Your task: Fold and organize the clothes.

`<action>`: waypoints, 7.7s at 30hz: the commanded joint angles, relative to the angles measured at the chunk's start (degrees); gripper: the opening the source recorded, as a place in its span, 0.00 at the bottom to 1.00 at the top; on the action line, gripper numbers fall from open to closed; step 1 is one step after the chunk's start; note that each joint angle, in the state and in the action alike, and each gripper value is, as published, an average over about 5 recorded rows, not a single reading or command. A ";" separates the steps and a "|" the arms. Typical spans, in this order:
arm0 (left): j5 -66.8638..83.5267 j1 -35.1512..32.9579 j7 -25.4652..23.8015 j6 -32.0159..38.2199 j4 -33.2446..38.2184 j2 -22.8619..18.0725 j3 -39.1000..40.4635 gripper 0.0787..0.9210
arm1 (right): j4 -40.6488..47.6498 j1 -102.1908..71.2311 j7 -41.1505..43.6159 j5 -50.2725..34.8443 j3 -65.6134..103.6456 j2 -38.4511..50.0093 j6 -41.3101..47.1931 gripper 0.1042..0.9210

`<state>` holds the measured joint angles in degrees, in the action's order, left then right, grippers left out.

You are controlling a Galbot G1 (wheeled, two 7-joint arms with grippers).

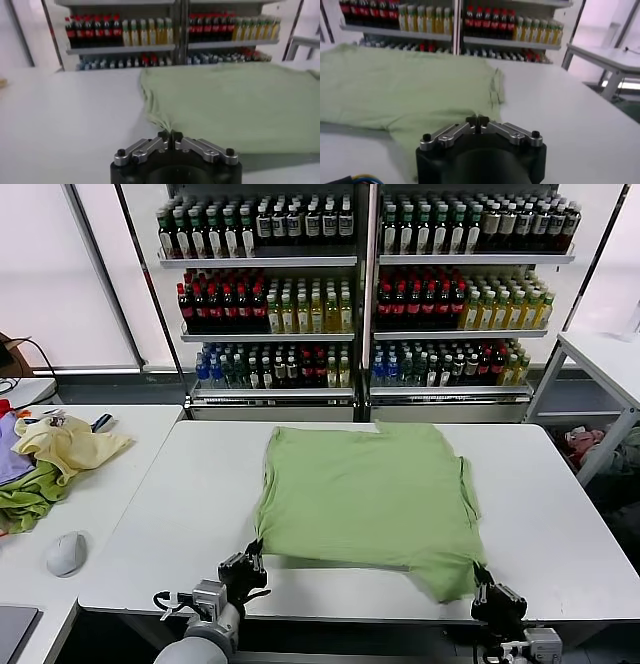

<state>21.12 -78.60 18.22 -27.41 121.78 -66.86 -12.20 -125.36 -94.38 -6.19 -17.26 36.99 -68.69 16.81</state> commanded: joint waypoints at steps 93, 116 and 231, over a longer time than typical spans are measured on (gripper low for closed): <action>1.26 24.06 1.70 -5.39 -24.60 -0.43 9.38 0.14 | 27.12 26.99 -0.61 -3.29 -8.80 3.28 8.69 0.06; -0.60 -1.15 1.09 -5.88 0.81 6.58 2.09 0.04 | 7.04 7.37 1.44 -2.50 -1.40 4.79 8.99 0.05; 23.74 34.92 0.23 -1.59 -28.99 5.79 9.27 0.03 | 53.05 64.58 6.62 -13.93 -29.01 1.50 11.91 0.02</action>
<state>42.88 -40.93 18.58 -31.29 84.48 -63.24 -0.97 -60.57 -26.03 0.13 -29.78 6.12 -70.77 30.02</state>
